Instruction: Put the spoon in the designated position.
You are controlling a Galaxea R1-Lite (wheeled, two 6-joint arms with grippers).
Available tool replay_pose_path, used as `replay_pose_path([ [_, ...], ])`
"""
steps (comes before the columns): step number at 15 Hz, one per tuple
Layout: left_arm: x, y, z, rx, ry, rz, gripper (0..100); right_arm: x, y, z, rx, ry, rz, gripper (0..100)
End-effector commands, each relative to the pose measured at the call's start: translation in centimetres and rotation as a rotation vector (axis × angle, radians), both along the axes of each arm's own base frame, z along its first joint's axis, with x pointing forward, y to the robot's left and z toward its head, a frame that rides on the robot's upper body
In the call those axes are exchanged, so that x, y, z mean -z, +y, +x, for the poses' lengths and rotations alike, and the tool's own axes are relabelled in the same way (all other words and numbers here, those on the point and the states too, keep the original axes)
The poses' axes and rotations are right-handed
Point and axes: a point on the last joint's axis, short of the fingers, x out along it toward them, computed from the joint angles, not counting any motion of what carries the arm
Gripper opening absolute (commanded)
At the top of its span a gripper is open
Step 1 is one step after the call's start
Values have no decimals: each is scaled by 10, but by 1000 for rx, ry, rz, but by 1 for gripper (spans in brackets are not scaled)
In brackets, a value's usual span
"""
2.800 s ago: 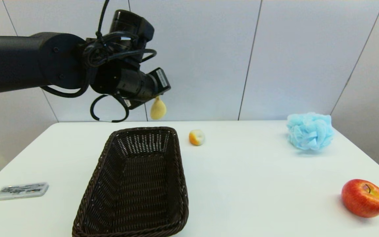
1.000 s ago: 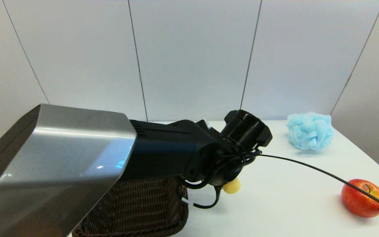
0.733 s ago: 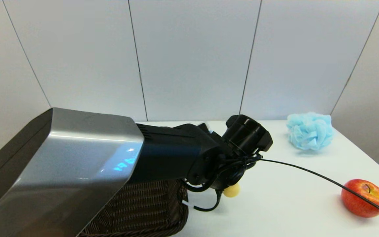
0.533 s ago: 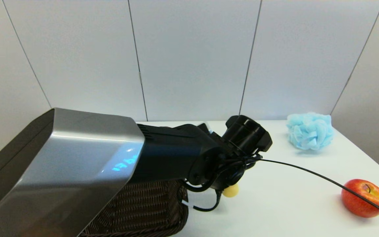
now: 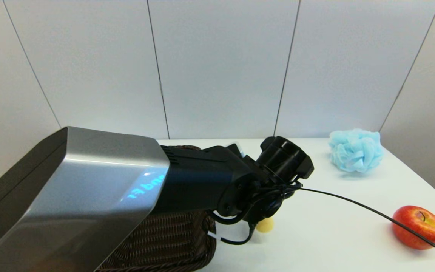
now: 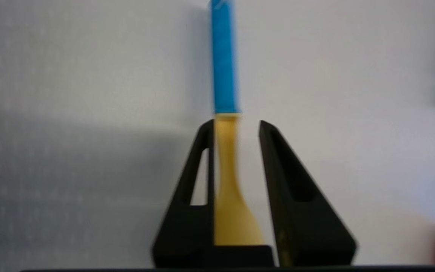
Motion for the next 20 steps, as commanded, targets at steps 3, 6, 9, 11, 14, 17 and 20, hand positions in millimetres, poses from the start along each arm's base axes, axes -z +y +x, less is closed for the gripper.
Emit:
replay_pose_path([
  [3,0,0,0,-5,0,-1,100,0,0,0,0,1,0,100],
  [6,-14,-1,0,21,-33,-12,100,0,0,0,0,1,0,100],
  [9,-41,-5,3,72,-102,-41,100,0,0,0,0,1,0,100],
  [11,-62,-2,5,104,-155,-49,100,0,0,0,0,1,0,100],
  [14,-89,28,22,121,-233,20,100,0,0,0,0,1,0,100],
  [17,-106,97,63,124,-271,261,100,0,0,0,0,1,0,100],
  [20,-122,168,88,133,-278,380,100,0,0,0,0,1,0,100],
])
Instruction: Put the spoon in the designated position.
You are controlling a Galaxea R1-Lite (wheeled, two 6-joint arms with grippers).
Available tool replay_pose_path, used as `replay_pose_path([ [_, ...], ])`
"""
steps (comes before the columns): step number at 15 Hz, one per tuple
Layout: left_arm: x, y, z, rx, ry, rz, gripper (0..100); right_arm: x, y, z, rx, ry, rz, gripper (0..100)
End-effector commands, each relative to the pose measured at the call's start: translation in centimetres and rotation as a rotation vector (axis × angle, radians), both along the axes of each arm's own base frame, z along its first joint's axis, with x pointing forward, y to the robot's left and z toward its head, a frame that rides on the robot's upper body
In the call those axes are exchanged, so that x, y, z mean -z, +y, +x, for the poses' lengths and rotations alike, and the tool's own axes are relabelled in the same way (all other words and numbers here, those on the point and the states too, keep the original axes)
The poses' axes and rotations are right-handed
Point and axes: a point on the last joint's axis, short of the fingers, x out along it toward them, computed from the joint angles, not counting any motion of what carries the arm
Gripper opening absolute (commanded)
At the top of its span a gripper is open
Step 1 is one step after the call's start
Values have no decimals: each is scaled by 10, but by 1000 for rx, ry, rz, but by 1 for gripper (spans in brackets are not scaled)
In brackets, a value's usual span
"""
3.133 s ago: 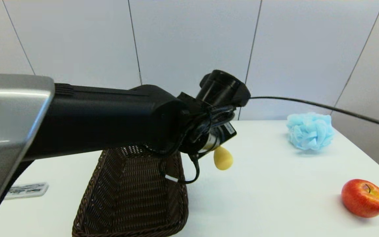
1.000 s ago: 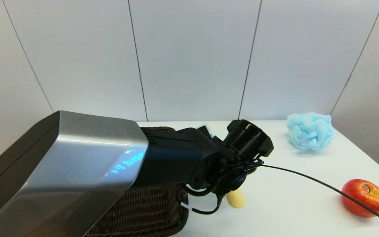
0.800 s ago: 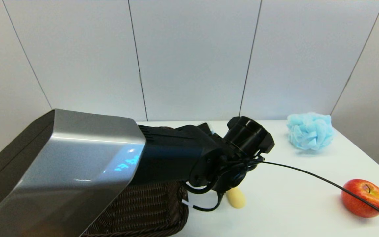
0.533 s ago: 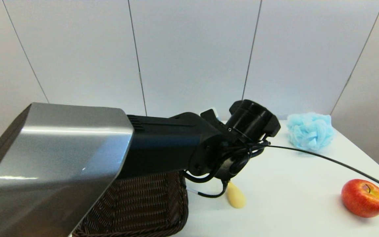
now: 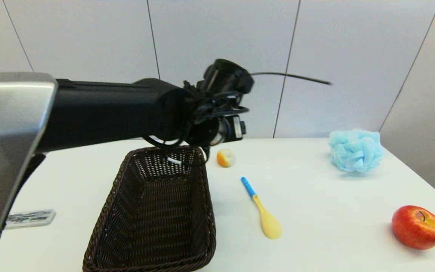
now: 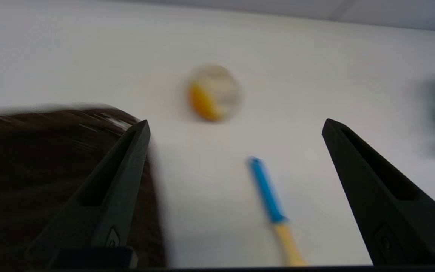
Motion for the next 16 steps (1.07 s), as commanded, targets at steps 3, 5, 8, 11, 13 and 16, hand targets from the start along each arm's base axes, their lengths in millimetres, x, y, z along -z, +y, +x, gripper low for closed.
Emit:
replay_pose_path([
  [3,-47,157,23,168,-27,164,100,0,0,0,0,1,0,100],
  [5,-62,197,1,255,-14,207,100,0,0,0,0,1,0,100],
  [8,-78,242,-68,227,-19,272,100,0,0,0,-1,1,0,100],
  [11,-70,256,-152,217,-60,272,100,0,0,0,0,1,0,100],
  [13,-54,265,-207,213,-105,277,100,0,0,0,0,1,0,100],
  [16,-25,274,-272,166,-182,226,100,0,0,0,0,1,0,100],
])
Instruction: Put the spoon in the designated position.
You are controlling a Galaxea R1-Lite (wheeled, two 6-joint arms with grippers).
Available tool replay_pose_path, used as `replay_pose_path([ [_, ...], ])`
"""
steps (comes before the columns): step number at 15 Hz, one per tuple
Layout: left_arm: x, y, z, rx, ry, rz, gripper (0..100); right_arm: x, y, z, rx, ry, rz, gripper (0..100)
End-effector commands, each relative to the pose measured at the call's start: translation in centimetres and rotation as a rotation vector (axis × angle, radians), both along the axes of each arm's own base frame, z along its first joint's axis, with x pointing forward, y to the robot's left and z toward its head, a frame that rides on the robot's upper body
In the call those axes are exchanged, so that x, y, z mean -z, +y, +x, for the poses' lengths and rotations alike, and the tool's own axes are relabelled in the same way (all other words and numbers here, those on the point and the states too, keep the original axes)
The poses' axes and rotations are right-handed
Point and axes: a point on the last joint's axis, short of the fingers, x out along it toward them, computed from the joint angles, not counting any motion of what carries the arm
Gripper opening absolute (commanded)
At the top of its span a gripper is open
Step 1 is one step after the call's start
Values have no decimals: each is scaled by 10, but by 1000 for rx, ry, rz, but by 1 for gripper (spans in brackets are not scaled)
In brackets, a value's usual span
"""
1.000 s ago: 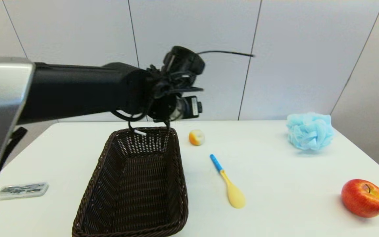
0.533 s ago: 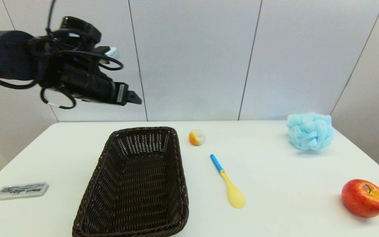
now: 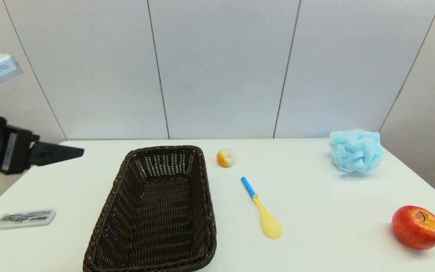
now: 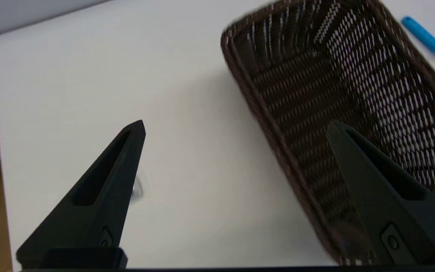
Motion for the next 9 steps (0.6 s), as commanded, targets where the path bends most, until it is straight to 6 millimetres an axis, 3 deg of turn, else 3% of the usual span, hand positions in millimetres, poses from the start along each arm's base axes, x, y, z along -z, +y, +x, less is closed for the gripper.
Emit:
replay_pose_path([
  [1,50,21,-131,-35,-152,-62,100,0,0,0,-1,1,0,100],
  [4,102,26,-167,-58,-195,-72,100,0,0,0,0,1,0,100],
  [9,167,25,-156,-129,-342,-65,100,0,0,0,0,1,0,100],
])
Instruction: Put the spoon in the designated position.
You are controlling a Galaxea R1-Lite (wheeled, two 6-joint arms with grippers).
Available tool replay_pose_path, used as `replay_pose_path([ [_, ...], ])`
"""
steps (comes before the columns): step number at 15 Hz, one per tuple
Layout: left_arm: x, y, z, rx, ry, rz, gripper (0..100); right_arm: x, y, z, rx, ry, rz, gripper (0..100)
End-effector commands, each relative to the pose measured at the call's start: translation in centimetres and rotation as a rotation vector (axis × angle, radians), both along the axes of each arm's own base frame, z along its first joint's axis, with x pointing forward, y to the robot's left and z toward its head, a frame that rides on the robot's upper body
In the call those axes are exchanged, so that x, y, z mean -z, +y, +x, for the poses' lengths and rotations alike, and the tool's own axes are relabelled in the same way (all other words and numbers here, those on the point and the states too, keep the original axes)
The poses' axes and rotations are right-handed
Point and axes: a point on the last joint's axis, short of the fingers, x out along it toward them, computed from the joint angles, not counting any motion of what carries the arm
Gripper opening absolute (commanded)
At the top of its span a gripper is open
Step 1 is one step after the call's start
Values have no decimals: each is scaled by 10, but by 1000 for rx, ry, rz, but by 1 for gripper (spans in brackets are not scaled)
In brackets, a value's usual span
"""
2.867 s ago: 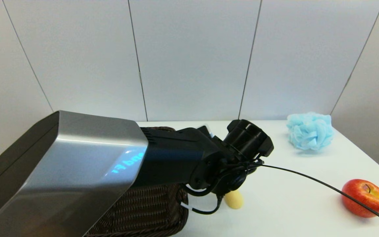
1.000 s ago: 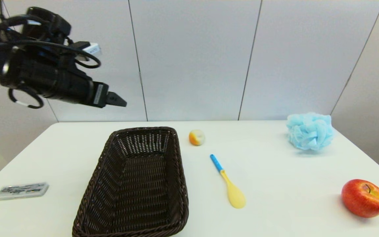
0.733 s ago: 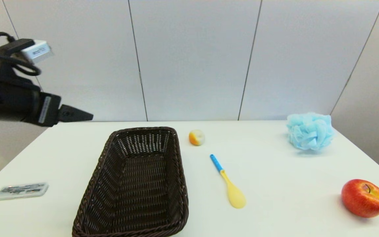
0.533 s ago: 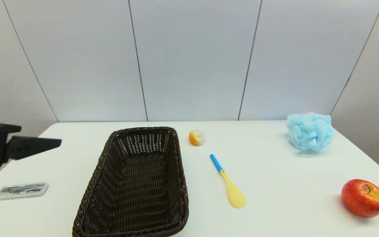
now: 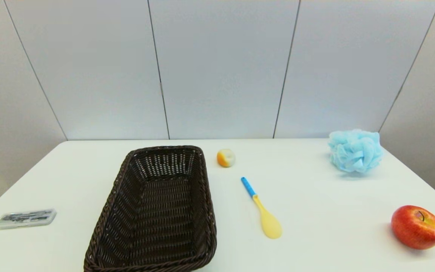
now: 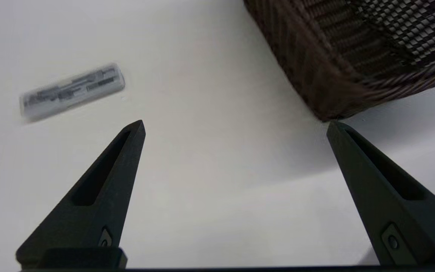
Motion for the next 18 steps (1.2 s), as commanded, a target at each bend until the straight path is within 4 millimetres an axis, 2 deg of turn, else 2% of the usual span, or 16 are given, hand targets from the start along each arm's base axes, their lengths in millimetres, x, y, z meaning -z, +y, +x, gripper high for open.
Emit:
replay_pose_path([
  [1,53,0,-6,-97,-191,4,100,0,0,0,1,1,0,100],
  [7,97,1,-24,-120,-301,9,100,0,0,0,1,1,0,100],
  [12,99,1,-23,-134,-429,-44,100,0,0,0,1,1,0,100],
  [15,100,2,-23,-214,-418,-133,100,0,0,0,1,1,0,100],
  [18,100,2,-23,-219,-418,-148,100,0,0,0,1,1,0,100],
])
